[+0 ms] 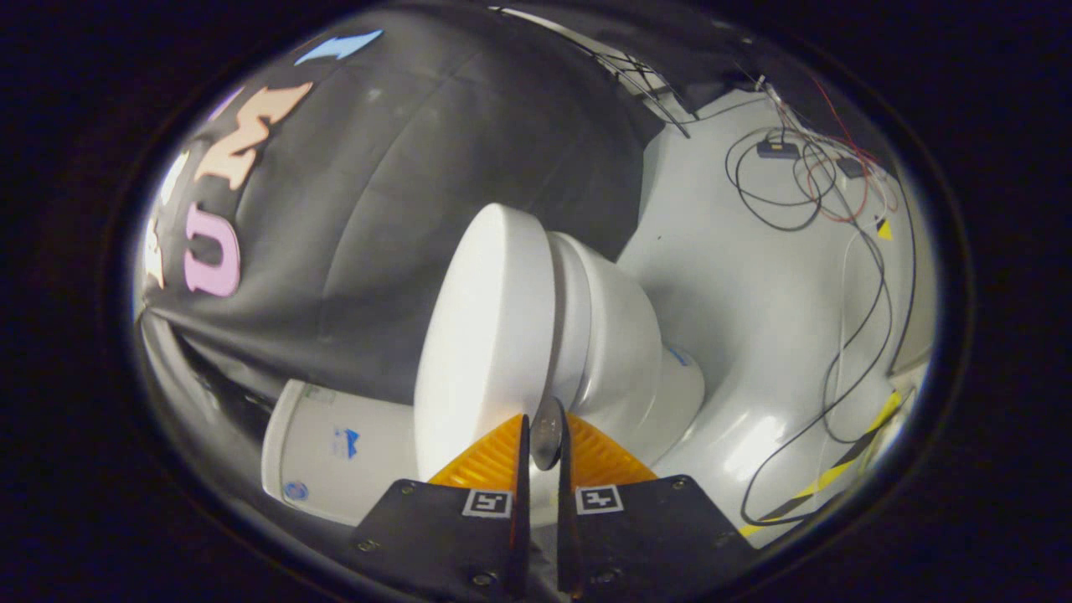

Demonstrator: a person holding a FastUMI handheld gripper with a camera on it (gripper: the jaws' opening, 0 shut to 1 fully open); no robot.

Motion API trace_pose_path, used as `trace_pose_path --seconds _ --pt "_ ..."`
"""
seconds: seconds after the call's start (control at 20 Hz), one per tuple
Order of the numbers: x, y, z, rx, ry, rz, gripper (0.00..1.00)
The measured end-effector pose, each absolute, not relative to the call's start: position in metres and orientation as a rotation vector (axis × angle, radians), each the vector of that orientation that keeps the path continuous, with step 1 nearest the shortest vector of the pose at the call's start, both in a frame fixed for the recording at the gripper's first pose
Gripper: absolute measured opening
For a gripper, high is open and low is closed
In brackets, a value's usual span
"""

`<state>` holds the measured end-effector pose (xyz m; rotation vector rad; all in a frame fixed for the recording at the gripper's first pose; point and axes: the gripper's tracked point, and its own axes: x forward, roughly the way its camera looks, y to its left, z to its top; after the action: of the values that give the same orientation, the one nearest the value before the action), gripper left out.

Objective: Open the toilet lid.

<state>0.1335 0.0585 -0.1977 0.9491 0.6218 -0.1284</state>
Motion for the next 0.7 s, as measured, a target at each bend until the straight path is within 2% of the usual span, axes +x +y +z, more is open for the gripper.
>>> trace_pose_path --seconds 0.15,0.2,0.5,0.7 --pt "0.131 0.060 -0.172 0.956 0.546 -0.132 0.13" --pt "0.132 0.062 -0.164 0.997 0.515 -0.125 0.02" --pt "0.129 0.071 -0.144 0.931 0.478 -0.125 0.01" --pt "0.129 0.089 -0.101 0.803 0.432 -0.035 0.01"
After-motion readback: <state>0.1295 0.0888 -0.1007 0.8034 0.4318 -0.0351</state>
